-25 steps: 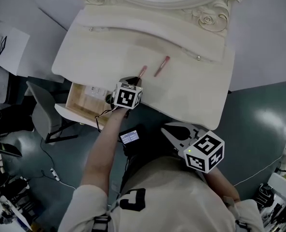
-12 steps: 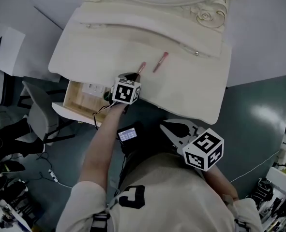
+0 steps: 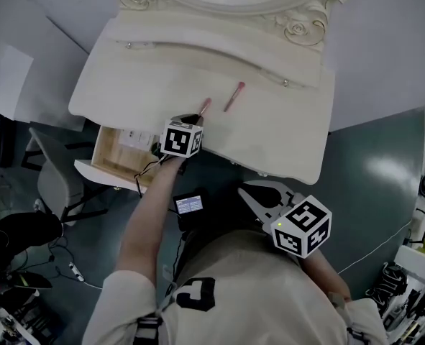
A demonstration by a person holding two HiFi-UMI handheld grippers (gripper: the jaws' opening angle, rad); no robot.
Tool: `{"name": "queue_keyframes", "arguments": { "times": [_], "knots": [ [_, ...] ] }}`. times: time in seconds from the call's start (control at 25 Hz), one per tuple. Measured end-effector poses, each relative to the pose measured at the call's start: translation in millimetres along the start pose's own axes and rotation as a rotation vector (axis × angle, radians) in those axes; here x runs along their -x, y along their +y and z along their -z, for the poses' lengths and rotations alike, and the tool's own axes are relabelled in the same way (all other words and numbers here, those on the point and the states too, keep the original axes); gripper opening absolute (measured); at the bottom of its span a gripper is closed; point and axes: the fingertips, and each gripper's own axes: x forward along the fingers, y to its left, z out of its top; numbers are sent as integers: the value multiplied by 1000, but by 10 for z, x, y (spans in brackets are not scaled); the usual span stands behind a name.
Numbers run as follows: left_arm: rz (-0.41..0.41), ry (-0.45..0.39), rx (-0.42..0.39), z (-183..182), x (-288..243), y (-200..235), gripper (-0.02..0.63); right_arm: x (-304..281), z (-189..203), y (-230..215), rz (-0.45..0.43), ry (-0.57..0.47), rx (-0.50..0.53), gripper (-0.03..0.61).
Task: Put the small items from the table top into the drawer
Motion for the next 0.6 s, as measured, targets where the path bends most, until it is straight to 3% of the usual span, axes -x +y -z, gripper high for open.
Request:
{"name": "queue_keyframes", "arguments": {
  "times": [0.28,0.6],
  "knots": [
    [36,-114,72,-66,466,-81,89,-45,-48,62,-1,-10,3,29],
    [29,-136,75,5,696,37,89,-197,-71,270,-20,2,44,29]
  ]
}}
